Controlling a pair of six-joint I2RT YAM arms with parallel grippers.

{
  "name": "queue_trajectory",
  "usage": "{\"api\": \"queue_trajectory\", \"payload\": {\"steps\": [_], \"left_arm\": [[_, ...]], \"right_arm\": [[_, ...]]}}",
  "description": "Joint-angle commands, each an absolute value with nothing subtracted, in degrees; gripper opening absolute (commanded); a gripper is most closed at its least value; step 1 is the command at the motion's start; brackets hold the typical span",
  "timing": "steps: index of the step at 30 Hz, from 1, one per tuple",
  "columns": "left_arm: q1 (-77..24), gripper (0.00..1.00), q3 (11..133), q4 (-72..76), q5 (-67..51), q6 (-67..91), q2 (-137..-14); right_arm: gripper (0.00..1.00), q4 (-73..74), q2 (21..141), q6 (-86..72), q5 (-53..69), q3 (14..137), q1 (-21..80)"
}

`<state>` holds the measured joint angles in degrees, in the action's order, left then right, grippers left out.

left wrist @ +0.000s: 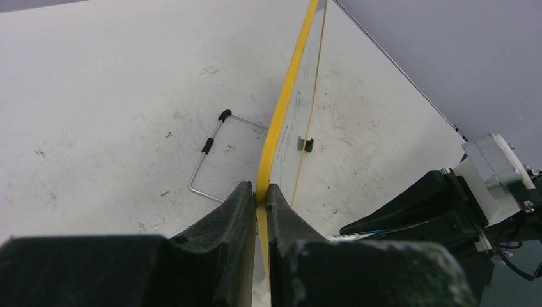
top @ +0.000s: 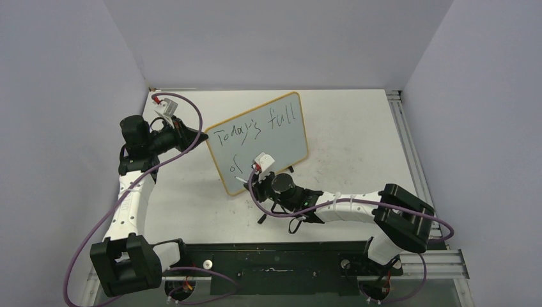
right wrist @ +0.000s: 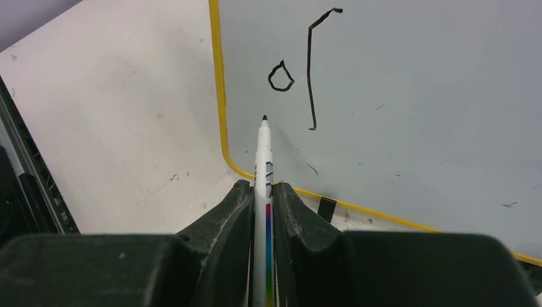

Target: Write a sentence on the whiteboard

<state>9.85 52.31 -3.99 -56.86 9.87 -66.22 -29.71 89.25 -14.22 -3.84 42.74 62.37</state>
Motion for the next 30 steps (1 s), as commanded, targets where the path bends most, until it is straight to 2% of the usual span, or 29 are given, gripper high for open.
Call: {"api": "queue_trajectory", "payload": {"steps": [1, 30], "left_arm": [[10.1, 0.0, 52.6, -1.0, -58.8, 10.5, -65.2], [10.1, 0.0, 52.7, -0.9, -58.8, 10.7, -65.5]], "right_arm": [[0.05, -33.7, 85.5, -14.2, -7.3, 44.4, 62.7], [0.05, -34.0, 91.0, -12.7, -6.2, 47.6, 60.6]]}}
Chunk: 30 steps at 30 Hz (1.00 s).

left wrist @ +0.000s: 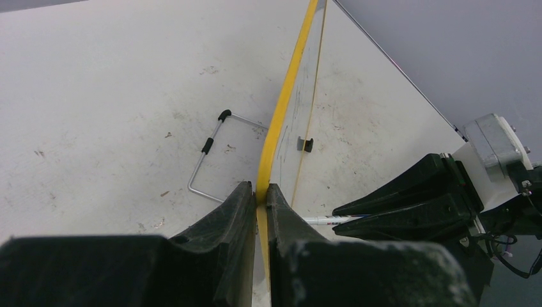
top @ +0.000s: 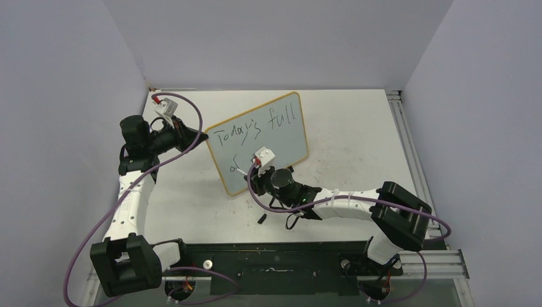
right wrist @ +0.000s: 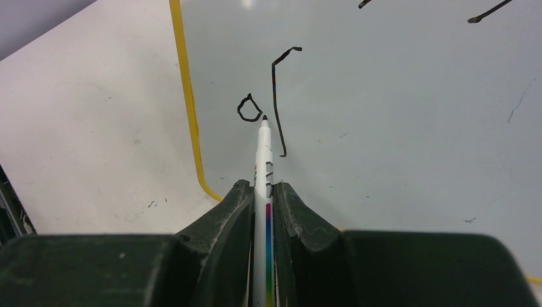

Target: Write a sentence on the whiteboard

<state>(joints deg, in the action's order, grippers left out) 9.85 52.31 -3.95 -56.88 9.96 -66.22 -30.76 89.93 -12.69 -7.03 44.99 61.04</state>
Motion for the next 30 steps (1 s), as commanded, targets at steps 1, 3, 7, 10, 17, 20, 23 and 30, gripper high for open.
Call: {"api": "queue_trajectory", "payload": {"steps": [1, 3, 7, 10, 17, 20, 23, 30], "left_arm": [[10.1, 0.0, 52.7, -0.9, -58.8, 10.7, -65.5], [10.2, 0.0, 52.8, -0.9, -58.7, 10.7, -65.6], [10.2, 0.0, 52.8, -0.9, -58.8, 10.7, -65.5], [10.1, 0.0, 52.8, -0.9, -58.8, 10.7, -65.6], [10.2, 0.0, 52.7, -1.0, -58.8, 10.6, -65.5], [10.2, 0.0, 52.7, -1.0, -58.8, 10.6, -65.5], [10.1, 0.0, 52.7, -1.0, -58.7, 10.6, -65.5], [10.2, 0.0, 52.7, -1.0, -58.7, 10.6, -65.5]], "right_arm": [[0.05, -33.9, 91.1, -12.7, -6.1, 47.8, 60.6], [0.05, -33.7, 91.5, -12.6, -5.9, 48.0, 60.5], [0.05, -33.5, 91.5, -12.8, -6.9, 48.0, 60.3], [0.05, -33.0, 91.2, -13.1, -8.4, 47.9, 60.2], [0.05, -32.8, 89.1, -13.7, -11.8, 46.2, 59.7], [0.05, -32.6, 88.6, -13.7, -12.3, 45.7, 59.3], [0.05, -32.8, 88.6, -14.0, -12.3, 45.5, 59.2], [0.05, -33.1, 88.3, -14.1, -12.6, 45.1, 59.2]]}}
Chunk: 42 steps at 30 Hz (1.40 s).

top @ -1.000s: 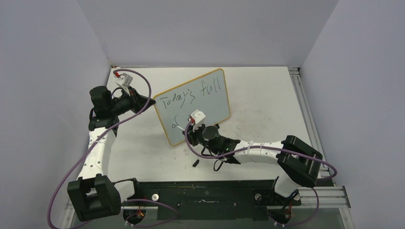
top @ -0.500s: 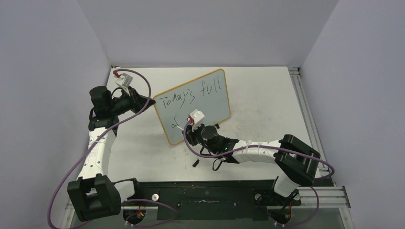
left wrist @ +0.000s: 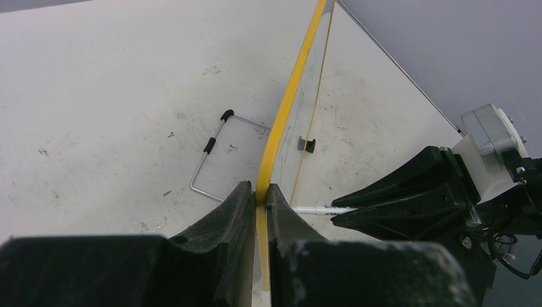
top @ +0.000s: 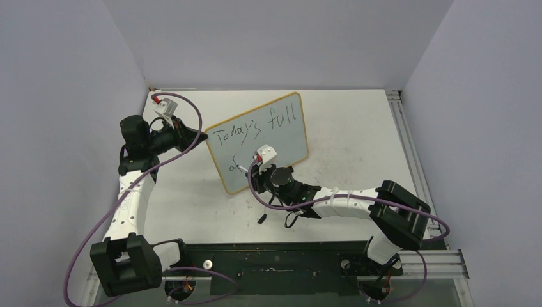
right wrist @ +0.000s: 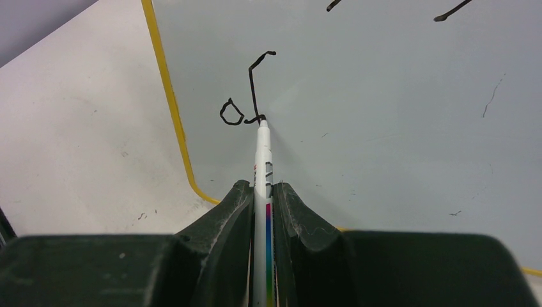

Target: Write a sentence on the whiteboard

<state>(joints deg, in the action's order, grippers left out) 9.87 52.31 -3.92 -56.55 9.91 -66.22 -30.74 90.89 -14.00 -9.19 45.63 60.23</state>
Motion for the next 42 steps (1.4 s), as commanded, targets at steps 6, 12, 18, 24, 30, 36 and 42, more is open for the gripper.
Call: {"api": "queue_trajectory", "payload": {"steps": [6, 12, 18, 24, 30, 36, 42], "left_arm": [[10.2, 0.0, 52.6, -1.1, -58.7, 10.6, -65.3], [10.2, 0.0, 52.6, -1.1, -58.7, 10.6, -65.3], [10.2, 0.0, 52.6, -1.1, -58.5, 10.5, -65.3], [10.1, 0.0, 52.6, -1.3, -58.4, 10.4, -65.1], [10.1, 0.0, 52.6, -1.4, -58.3, 10.3, -65.3], [10.1, 0.0, 52.6, -1.4, -58.2, 10.3, -65.4], [10.1, 0.0, 52.7, -1.4, -58.3, 10.3, -65.6]], "right_arm": [[0.05, -32.9, 88.0, -14.1, -12.2, 45.3, 59.1], [0.05, -32.3, 85.2, -13.5, -9.9, 45.1, 59.2], [0.05, -31.5, 80.7, -14.3, -9.1, 42.3, 58.4], [0.05, -31.7, 79.3, -15.3, -7.7, 39.7, 54.8], [0.05, -32.7, 79.3, -15.0, -6.8, 39.9, 53.4], [0.05, -34.0, 80.3, -14.5, -6.2, 40.8, 53.0], [0.05, -35.8, 81.3, -13.9, -6.3, 41.8, 52.6]]}}
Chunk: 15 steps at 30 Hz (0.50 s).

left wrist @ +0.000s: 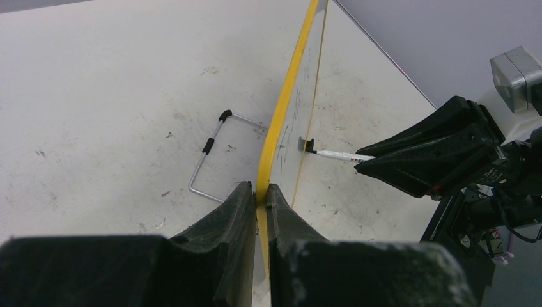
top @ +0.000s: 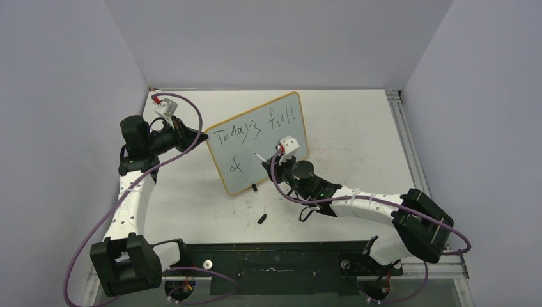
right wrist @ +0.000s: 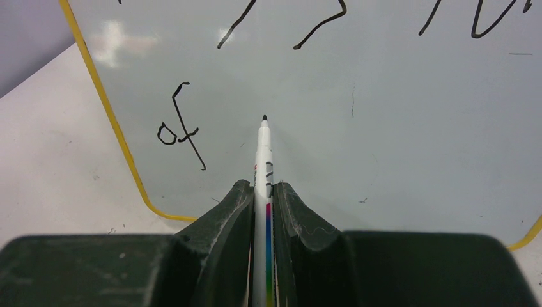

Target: Write a sentence on the whiteboard

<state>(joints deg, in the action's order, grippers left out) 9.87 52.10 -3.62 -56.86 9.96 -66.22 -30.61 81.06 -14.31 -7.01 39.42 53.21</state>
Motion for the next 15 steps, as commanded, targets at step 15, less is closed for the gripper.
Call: {"api": "queue_trajectory", "payload": {"steps": [15], "left_arm": [[10.1, 0.0, 52.7, -1.4, -58.4, 10.3, -65.7]], "right_arm": [[0.05, -38.2, 85.4, -13.6, -5.1, 43.3, 51.2]]}}
